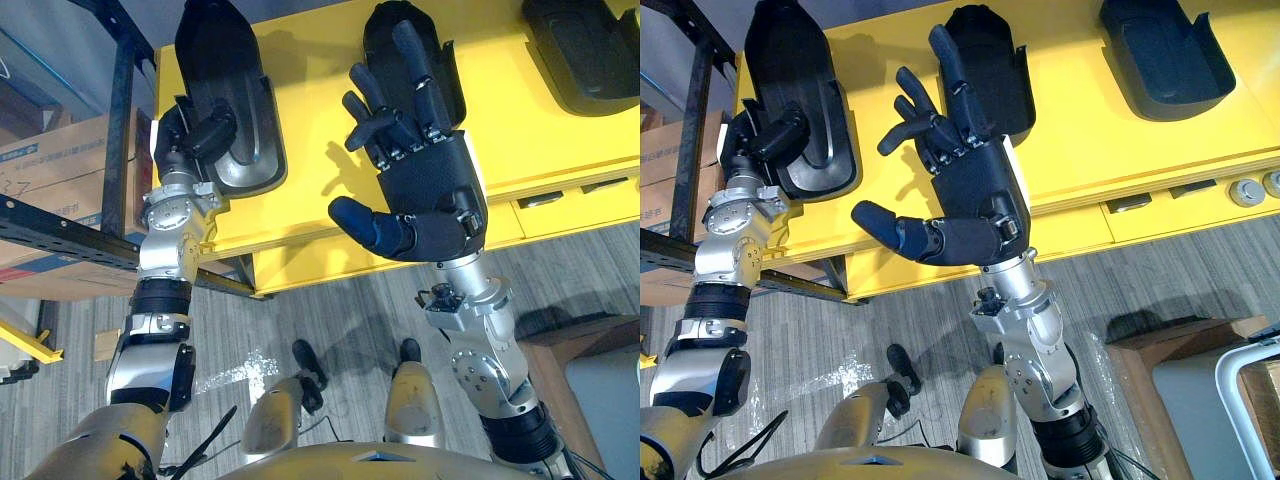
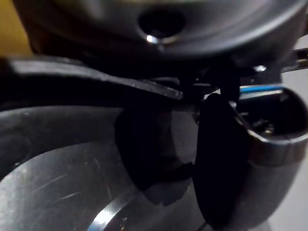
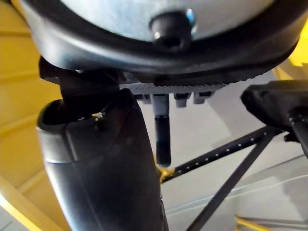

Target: Walk over and take three plastic housings, then place them on the shelf

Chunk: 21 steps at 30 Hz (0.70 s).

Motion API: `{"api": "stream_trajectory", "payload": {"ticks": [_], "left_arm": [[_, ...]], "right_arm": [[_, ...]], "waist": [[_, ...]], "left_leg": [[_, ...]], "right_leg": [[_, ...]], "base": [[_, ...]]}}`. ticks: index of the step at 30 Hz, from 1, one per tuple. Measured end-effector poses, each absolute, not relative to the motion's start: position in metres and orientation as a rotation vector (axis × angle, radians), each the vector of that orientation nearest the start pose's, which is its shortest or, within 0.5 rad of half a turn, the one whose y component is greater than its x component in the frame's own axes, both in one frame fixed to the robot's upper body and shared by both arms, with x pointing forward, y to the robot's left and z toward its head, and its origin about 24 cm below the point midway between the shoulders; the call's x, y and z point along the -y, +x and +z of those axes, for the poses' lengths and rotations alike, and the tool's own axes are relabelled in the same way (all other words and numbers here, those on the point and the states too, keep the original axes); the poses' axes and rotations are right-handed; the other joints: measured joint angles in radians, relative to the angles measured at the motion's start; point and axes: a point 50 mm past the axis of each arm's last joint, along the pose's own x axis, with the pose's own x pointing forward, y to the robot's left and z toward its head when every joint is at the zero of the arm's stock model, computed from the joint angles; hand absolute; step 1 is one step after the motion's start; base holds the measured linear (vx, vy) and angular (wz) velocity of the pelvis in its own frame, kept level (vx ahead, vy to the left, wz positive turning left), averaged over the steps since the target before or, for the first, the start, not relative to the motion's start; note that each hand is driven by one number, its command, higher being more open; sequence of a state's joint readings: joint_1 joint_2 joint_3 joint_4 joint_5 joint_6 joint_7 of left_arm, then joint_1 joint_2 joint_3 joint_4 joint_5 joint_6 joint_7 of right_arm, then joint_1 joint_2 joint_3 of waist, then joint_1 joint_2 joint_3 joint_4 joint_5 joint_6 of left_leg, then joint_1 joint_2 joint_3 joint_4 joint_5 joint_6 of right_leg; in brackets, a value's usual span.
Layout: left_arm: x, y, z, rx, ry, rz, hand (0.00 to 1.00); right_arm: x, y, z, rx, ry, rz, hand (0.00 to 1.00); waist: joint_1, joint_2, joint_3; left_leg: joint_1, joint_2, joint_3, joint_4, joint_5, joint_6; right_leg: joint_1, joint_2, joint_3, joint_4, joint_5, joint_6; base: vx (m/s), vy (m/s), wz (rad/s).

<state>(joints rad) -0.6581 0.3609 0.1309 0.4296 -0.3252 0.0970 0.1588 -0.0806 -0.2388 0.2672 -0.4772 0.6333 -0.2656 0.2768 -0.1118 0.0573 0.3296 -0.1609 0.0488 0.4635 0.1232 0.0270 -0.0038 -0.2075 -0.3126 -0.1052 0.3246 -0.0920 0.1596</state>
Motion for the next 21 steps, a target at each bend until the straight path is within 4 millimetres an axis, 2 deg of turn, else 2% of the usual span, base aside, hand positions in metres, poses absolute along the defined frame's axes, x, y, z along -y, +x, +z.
{"api": "stream_trajectory", "payload": {"ticks": [11,15,21], "left_arm": [[-0.226,0.366,0.152,0.117,-0.063,0.204,1.0],[-0.229,0.366,0.144,0.073,-0.125,0.218,1.0],[-0.227,0.367,0.131,0.023,-0.168,0.271,1.0]], "right_arm": [[0.109,0.213,0.173,0.68,0.414,0.675,1.0],[0.108,0.213,0.173,0.679,0.414,0.678,1.0],[0.105,0.212,0.172,0.668,0.42,0.673,1.0]], "waist": [[-0.001,0.023,-0.01],[-0.001,0.044,-0.024],[-0.004,0.051,-0.033]], "left_leg": [[0.028,-0.009,0.012,-0.06,0.026,-0.004],[0.038,-0.011,0.013,-0.079,0.039,-0.001],[0.08,-0.014,0.014,-0.121,0.056,-0.007]], "right_leg": [[-0.002,0.002,0.006,0.002,0.001,0.001],[-0.001,0.002,0.007,0.002,0.001,0.002],[0.024,0.006,0.005,0.0,0.001,0.002]], "base": [[0.0,-0.004,-0.01],[0.0,0.0,0.0],[0.0,-0.003,-0.01]]}}
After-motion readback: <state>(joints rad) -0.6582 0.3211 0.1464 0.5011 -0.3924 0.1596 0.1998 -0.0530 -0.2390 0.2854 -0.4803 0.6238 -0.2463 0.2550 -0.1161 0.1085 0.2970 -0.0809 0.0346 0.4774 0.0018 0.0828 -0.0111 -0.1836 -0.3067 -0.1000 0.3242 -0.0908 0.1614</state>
